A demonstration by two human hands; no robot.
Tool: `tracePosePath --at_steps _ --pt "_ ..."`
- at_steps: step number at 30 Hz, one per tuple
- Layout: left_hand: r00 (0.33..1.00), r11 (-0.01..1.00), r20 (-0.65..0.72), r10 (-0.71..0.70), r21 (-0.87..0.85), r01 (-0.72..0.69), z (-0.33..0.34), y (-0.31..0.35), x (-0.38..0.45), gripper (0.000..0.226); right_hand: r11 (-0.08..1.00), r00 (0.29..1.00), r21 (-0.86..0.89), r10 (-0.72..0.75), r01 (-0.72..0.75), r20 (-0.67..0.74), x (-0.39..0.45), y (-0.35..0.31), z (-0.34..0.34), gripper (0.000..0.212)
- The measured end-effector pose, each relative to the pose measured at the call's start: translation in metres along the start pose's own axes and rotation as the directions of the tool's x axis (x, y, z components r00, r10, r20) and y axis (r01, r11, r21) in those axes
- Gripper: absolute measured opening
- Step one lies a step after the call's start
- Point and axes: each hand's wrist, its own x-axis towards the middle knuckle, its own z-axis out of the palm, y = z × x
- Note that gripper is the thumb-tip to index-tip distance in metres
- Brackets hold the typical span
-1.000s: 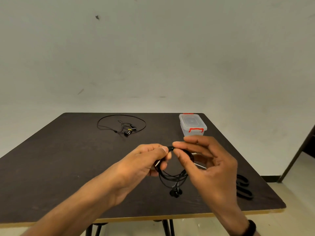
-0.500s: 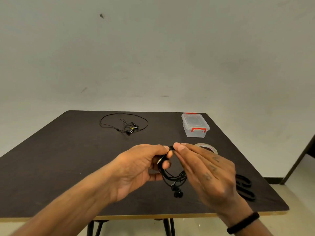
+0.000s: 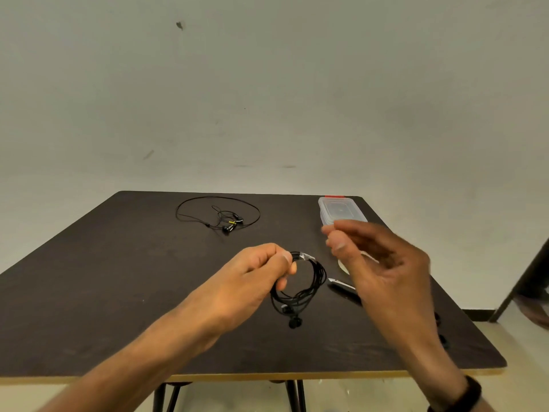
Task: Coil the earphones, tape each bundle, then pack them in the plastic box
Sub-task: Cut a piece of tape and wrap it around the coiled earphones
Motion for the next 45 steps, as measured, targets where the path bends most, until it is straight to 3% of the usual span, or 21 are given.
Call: tracePosePath --at_steps 4,8,10,12,14,15,17,20,22,25,30,36,38,41,43,45 --pt "0.997 0.996 -0.025 0.076 0.050 -0.075 0.001 -0.002 0.001 0.034 0.994 0.943 -0.083 0.089 -0.066 0.320 0.010 -0.002 -0.001 0.017" --pt "0.997 0.996 -0.010 0.074 0.057 -0.073 -0.001 -0.006 0.003 0.032 0.989 0.920 -0.143 0.093 -0.041 0.381 0.010 -0.001 -0.001 0.020" --pt "0.999 0.997 -0.012 0.044 0.058 -0.043 0.000 -0.008 0.003 0.032 0.962 0.923 -0.266 0.040 0.068 0.382 0.009 -0.004 0.001 0.019" --pt "1.000 0.998 -0.021 0.014 0.066 -0.013 0.000 -0.009 0.003 0.032 0.813 0.906 -0.490 -0.106 0.316 0.410 0.007 -0.006 0.004 0.014" --pt "0.999 0.998 -0.031 -0.010 0.060 0.011 0.001 -0.011 0.003 0.032 0.563 0.853 -0.649 -0.247 0.512 0.459 0.005 -0.009 0.011 0.011" --pt "0.999 0.999 -0.037 -0.016 0.045 0.018 0.000 -0.012 0.004 0.033 0.480 0.833 -0.682 -0.285 0.552 0.475 0.005 -0.011 0.014 0.011" --pt "0.999 1.000 -0.047 -0.007 -0.015 0.006 -0.002 -0.015 0.006 0.037 0.417 0.820 -0.707 -0.328 0.571 0.468 0.005 -0.015 0.020 0.010" --pt "0.998 0.994 -0.057 0.039 -0.101 -0.045 -0.007 -0.017 0.007 0.027 0.520 0.873 -0.702 -0.285 0.487 0.395 0.012 -0.016 0.025 0.011" --pt "0.993 0.997 -0.105 0.058 -0.048 -0.063 -0.011 -0.020 0.009 0.014 0.604 0.910 -0.682 -0.232 0.412 0.344 0.018 -0.015 0.028 0.010" --pt "0.980 0.998 -0.193 0.055 0.034 -0.050 -0.017 -0.028 0.012 0.027 0.690 0.937 -0.642 -0.164 0.334 0.310 0.028 -0.012 0.036 0.010" --pt "0.981 0.999 -0.193 -0.018 -0.040 0.011 -0.034 -0.046 0.010 0.047 0.822 0.944 -0.532 -0.016 0.201 0.330 0.040 -0.005 0.049 0.013" --pt "0.972 0.979 -0.134 -0.194 -0.081 0.185 -0.064 -0.078 0.002 0.058 0.841 0.873 -0.516 0.119 0.165 0.473 0.055 0.008 0.070 0.011" --pt "0.965 0.945 -0.050 -0.259 -0.221 0.242 -0.077 -0.090 -0.003 0.065 0.839 0.837 -0.521 0.164 0.160 0.522 0.060 0.013 0.082 0.009" --pt "0.931 0.772 0.085 -0.356 -0.534 0.344 -0.091 -0.101 -0.010 0.055 0.837 0.791 -0.516 0.187 0.182 0.582 0.070 0.015 0.106 0.010" --pt "0.905 0.707 0.053 -0.421 -0.606 0.365 -0.104 -0.111 -0.013 0.039 0.850 0.760 -0.483 0.168 0.210 0.627 0.077 0.014 0.128 0.010" --pt "0.890 0.703 -0.041 -0.454 -0.629 0.330 -0.121 -0.122 -0.019 0.036 0.873 0.727 -0.425 0.130 0.238 0.674 0.083 0.012 0.154 0.009"
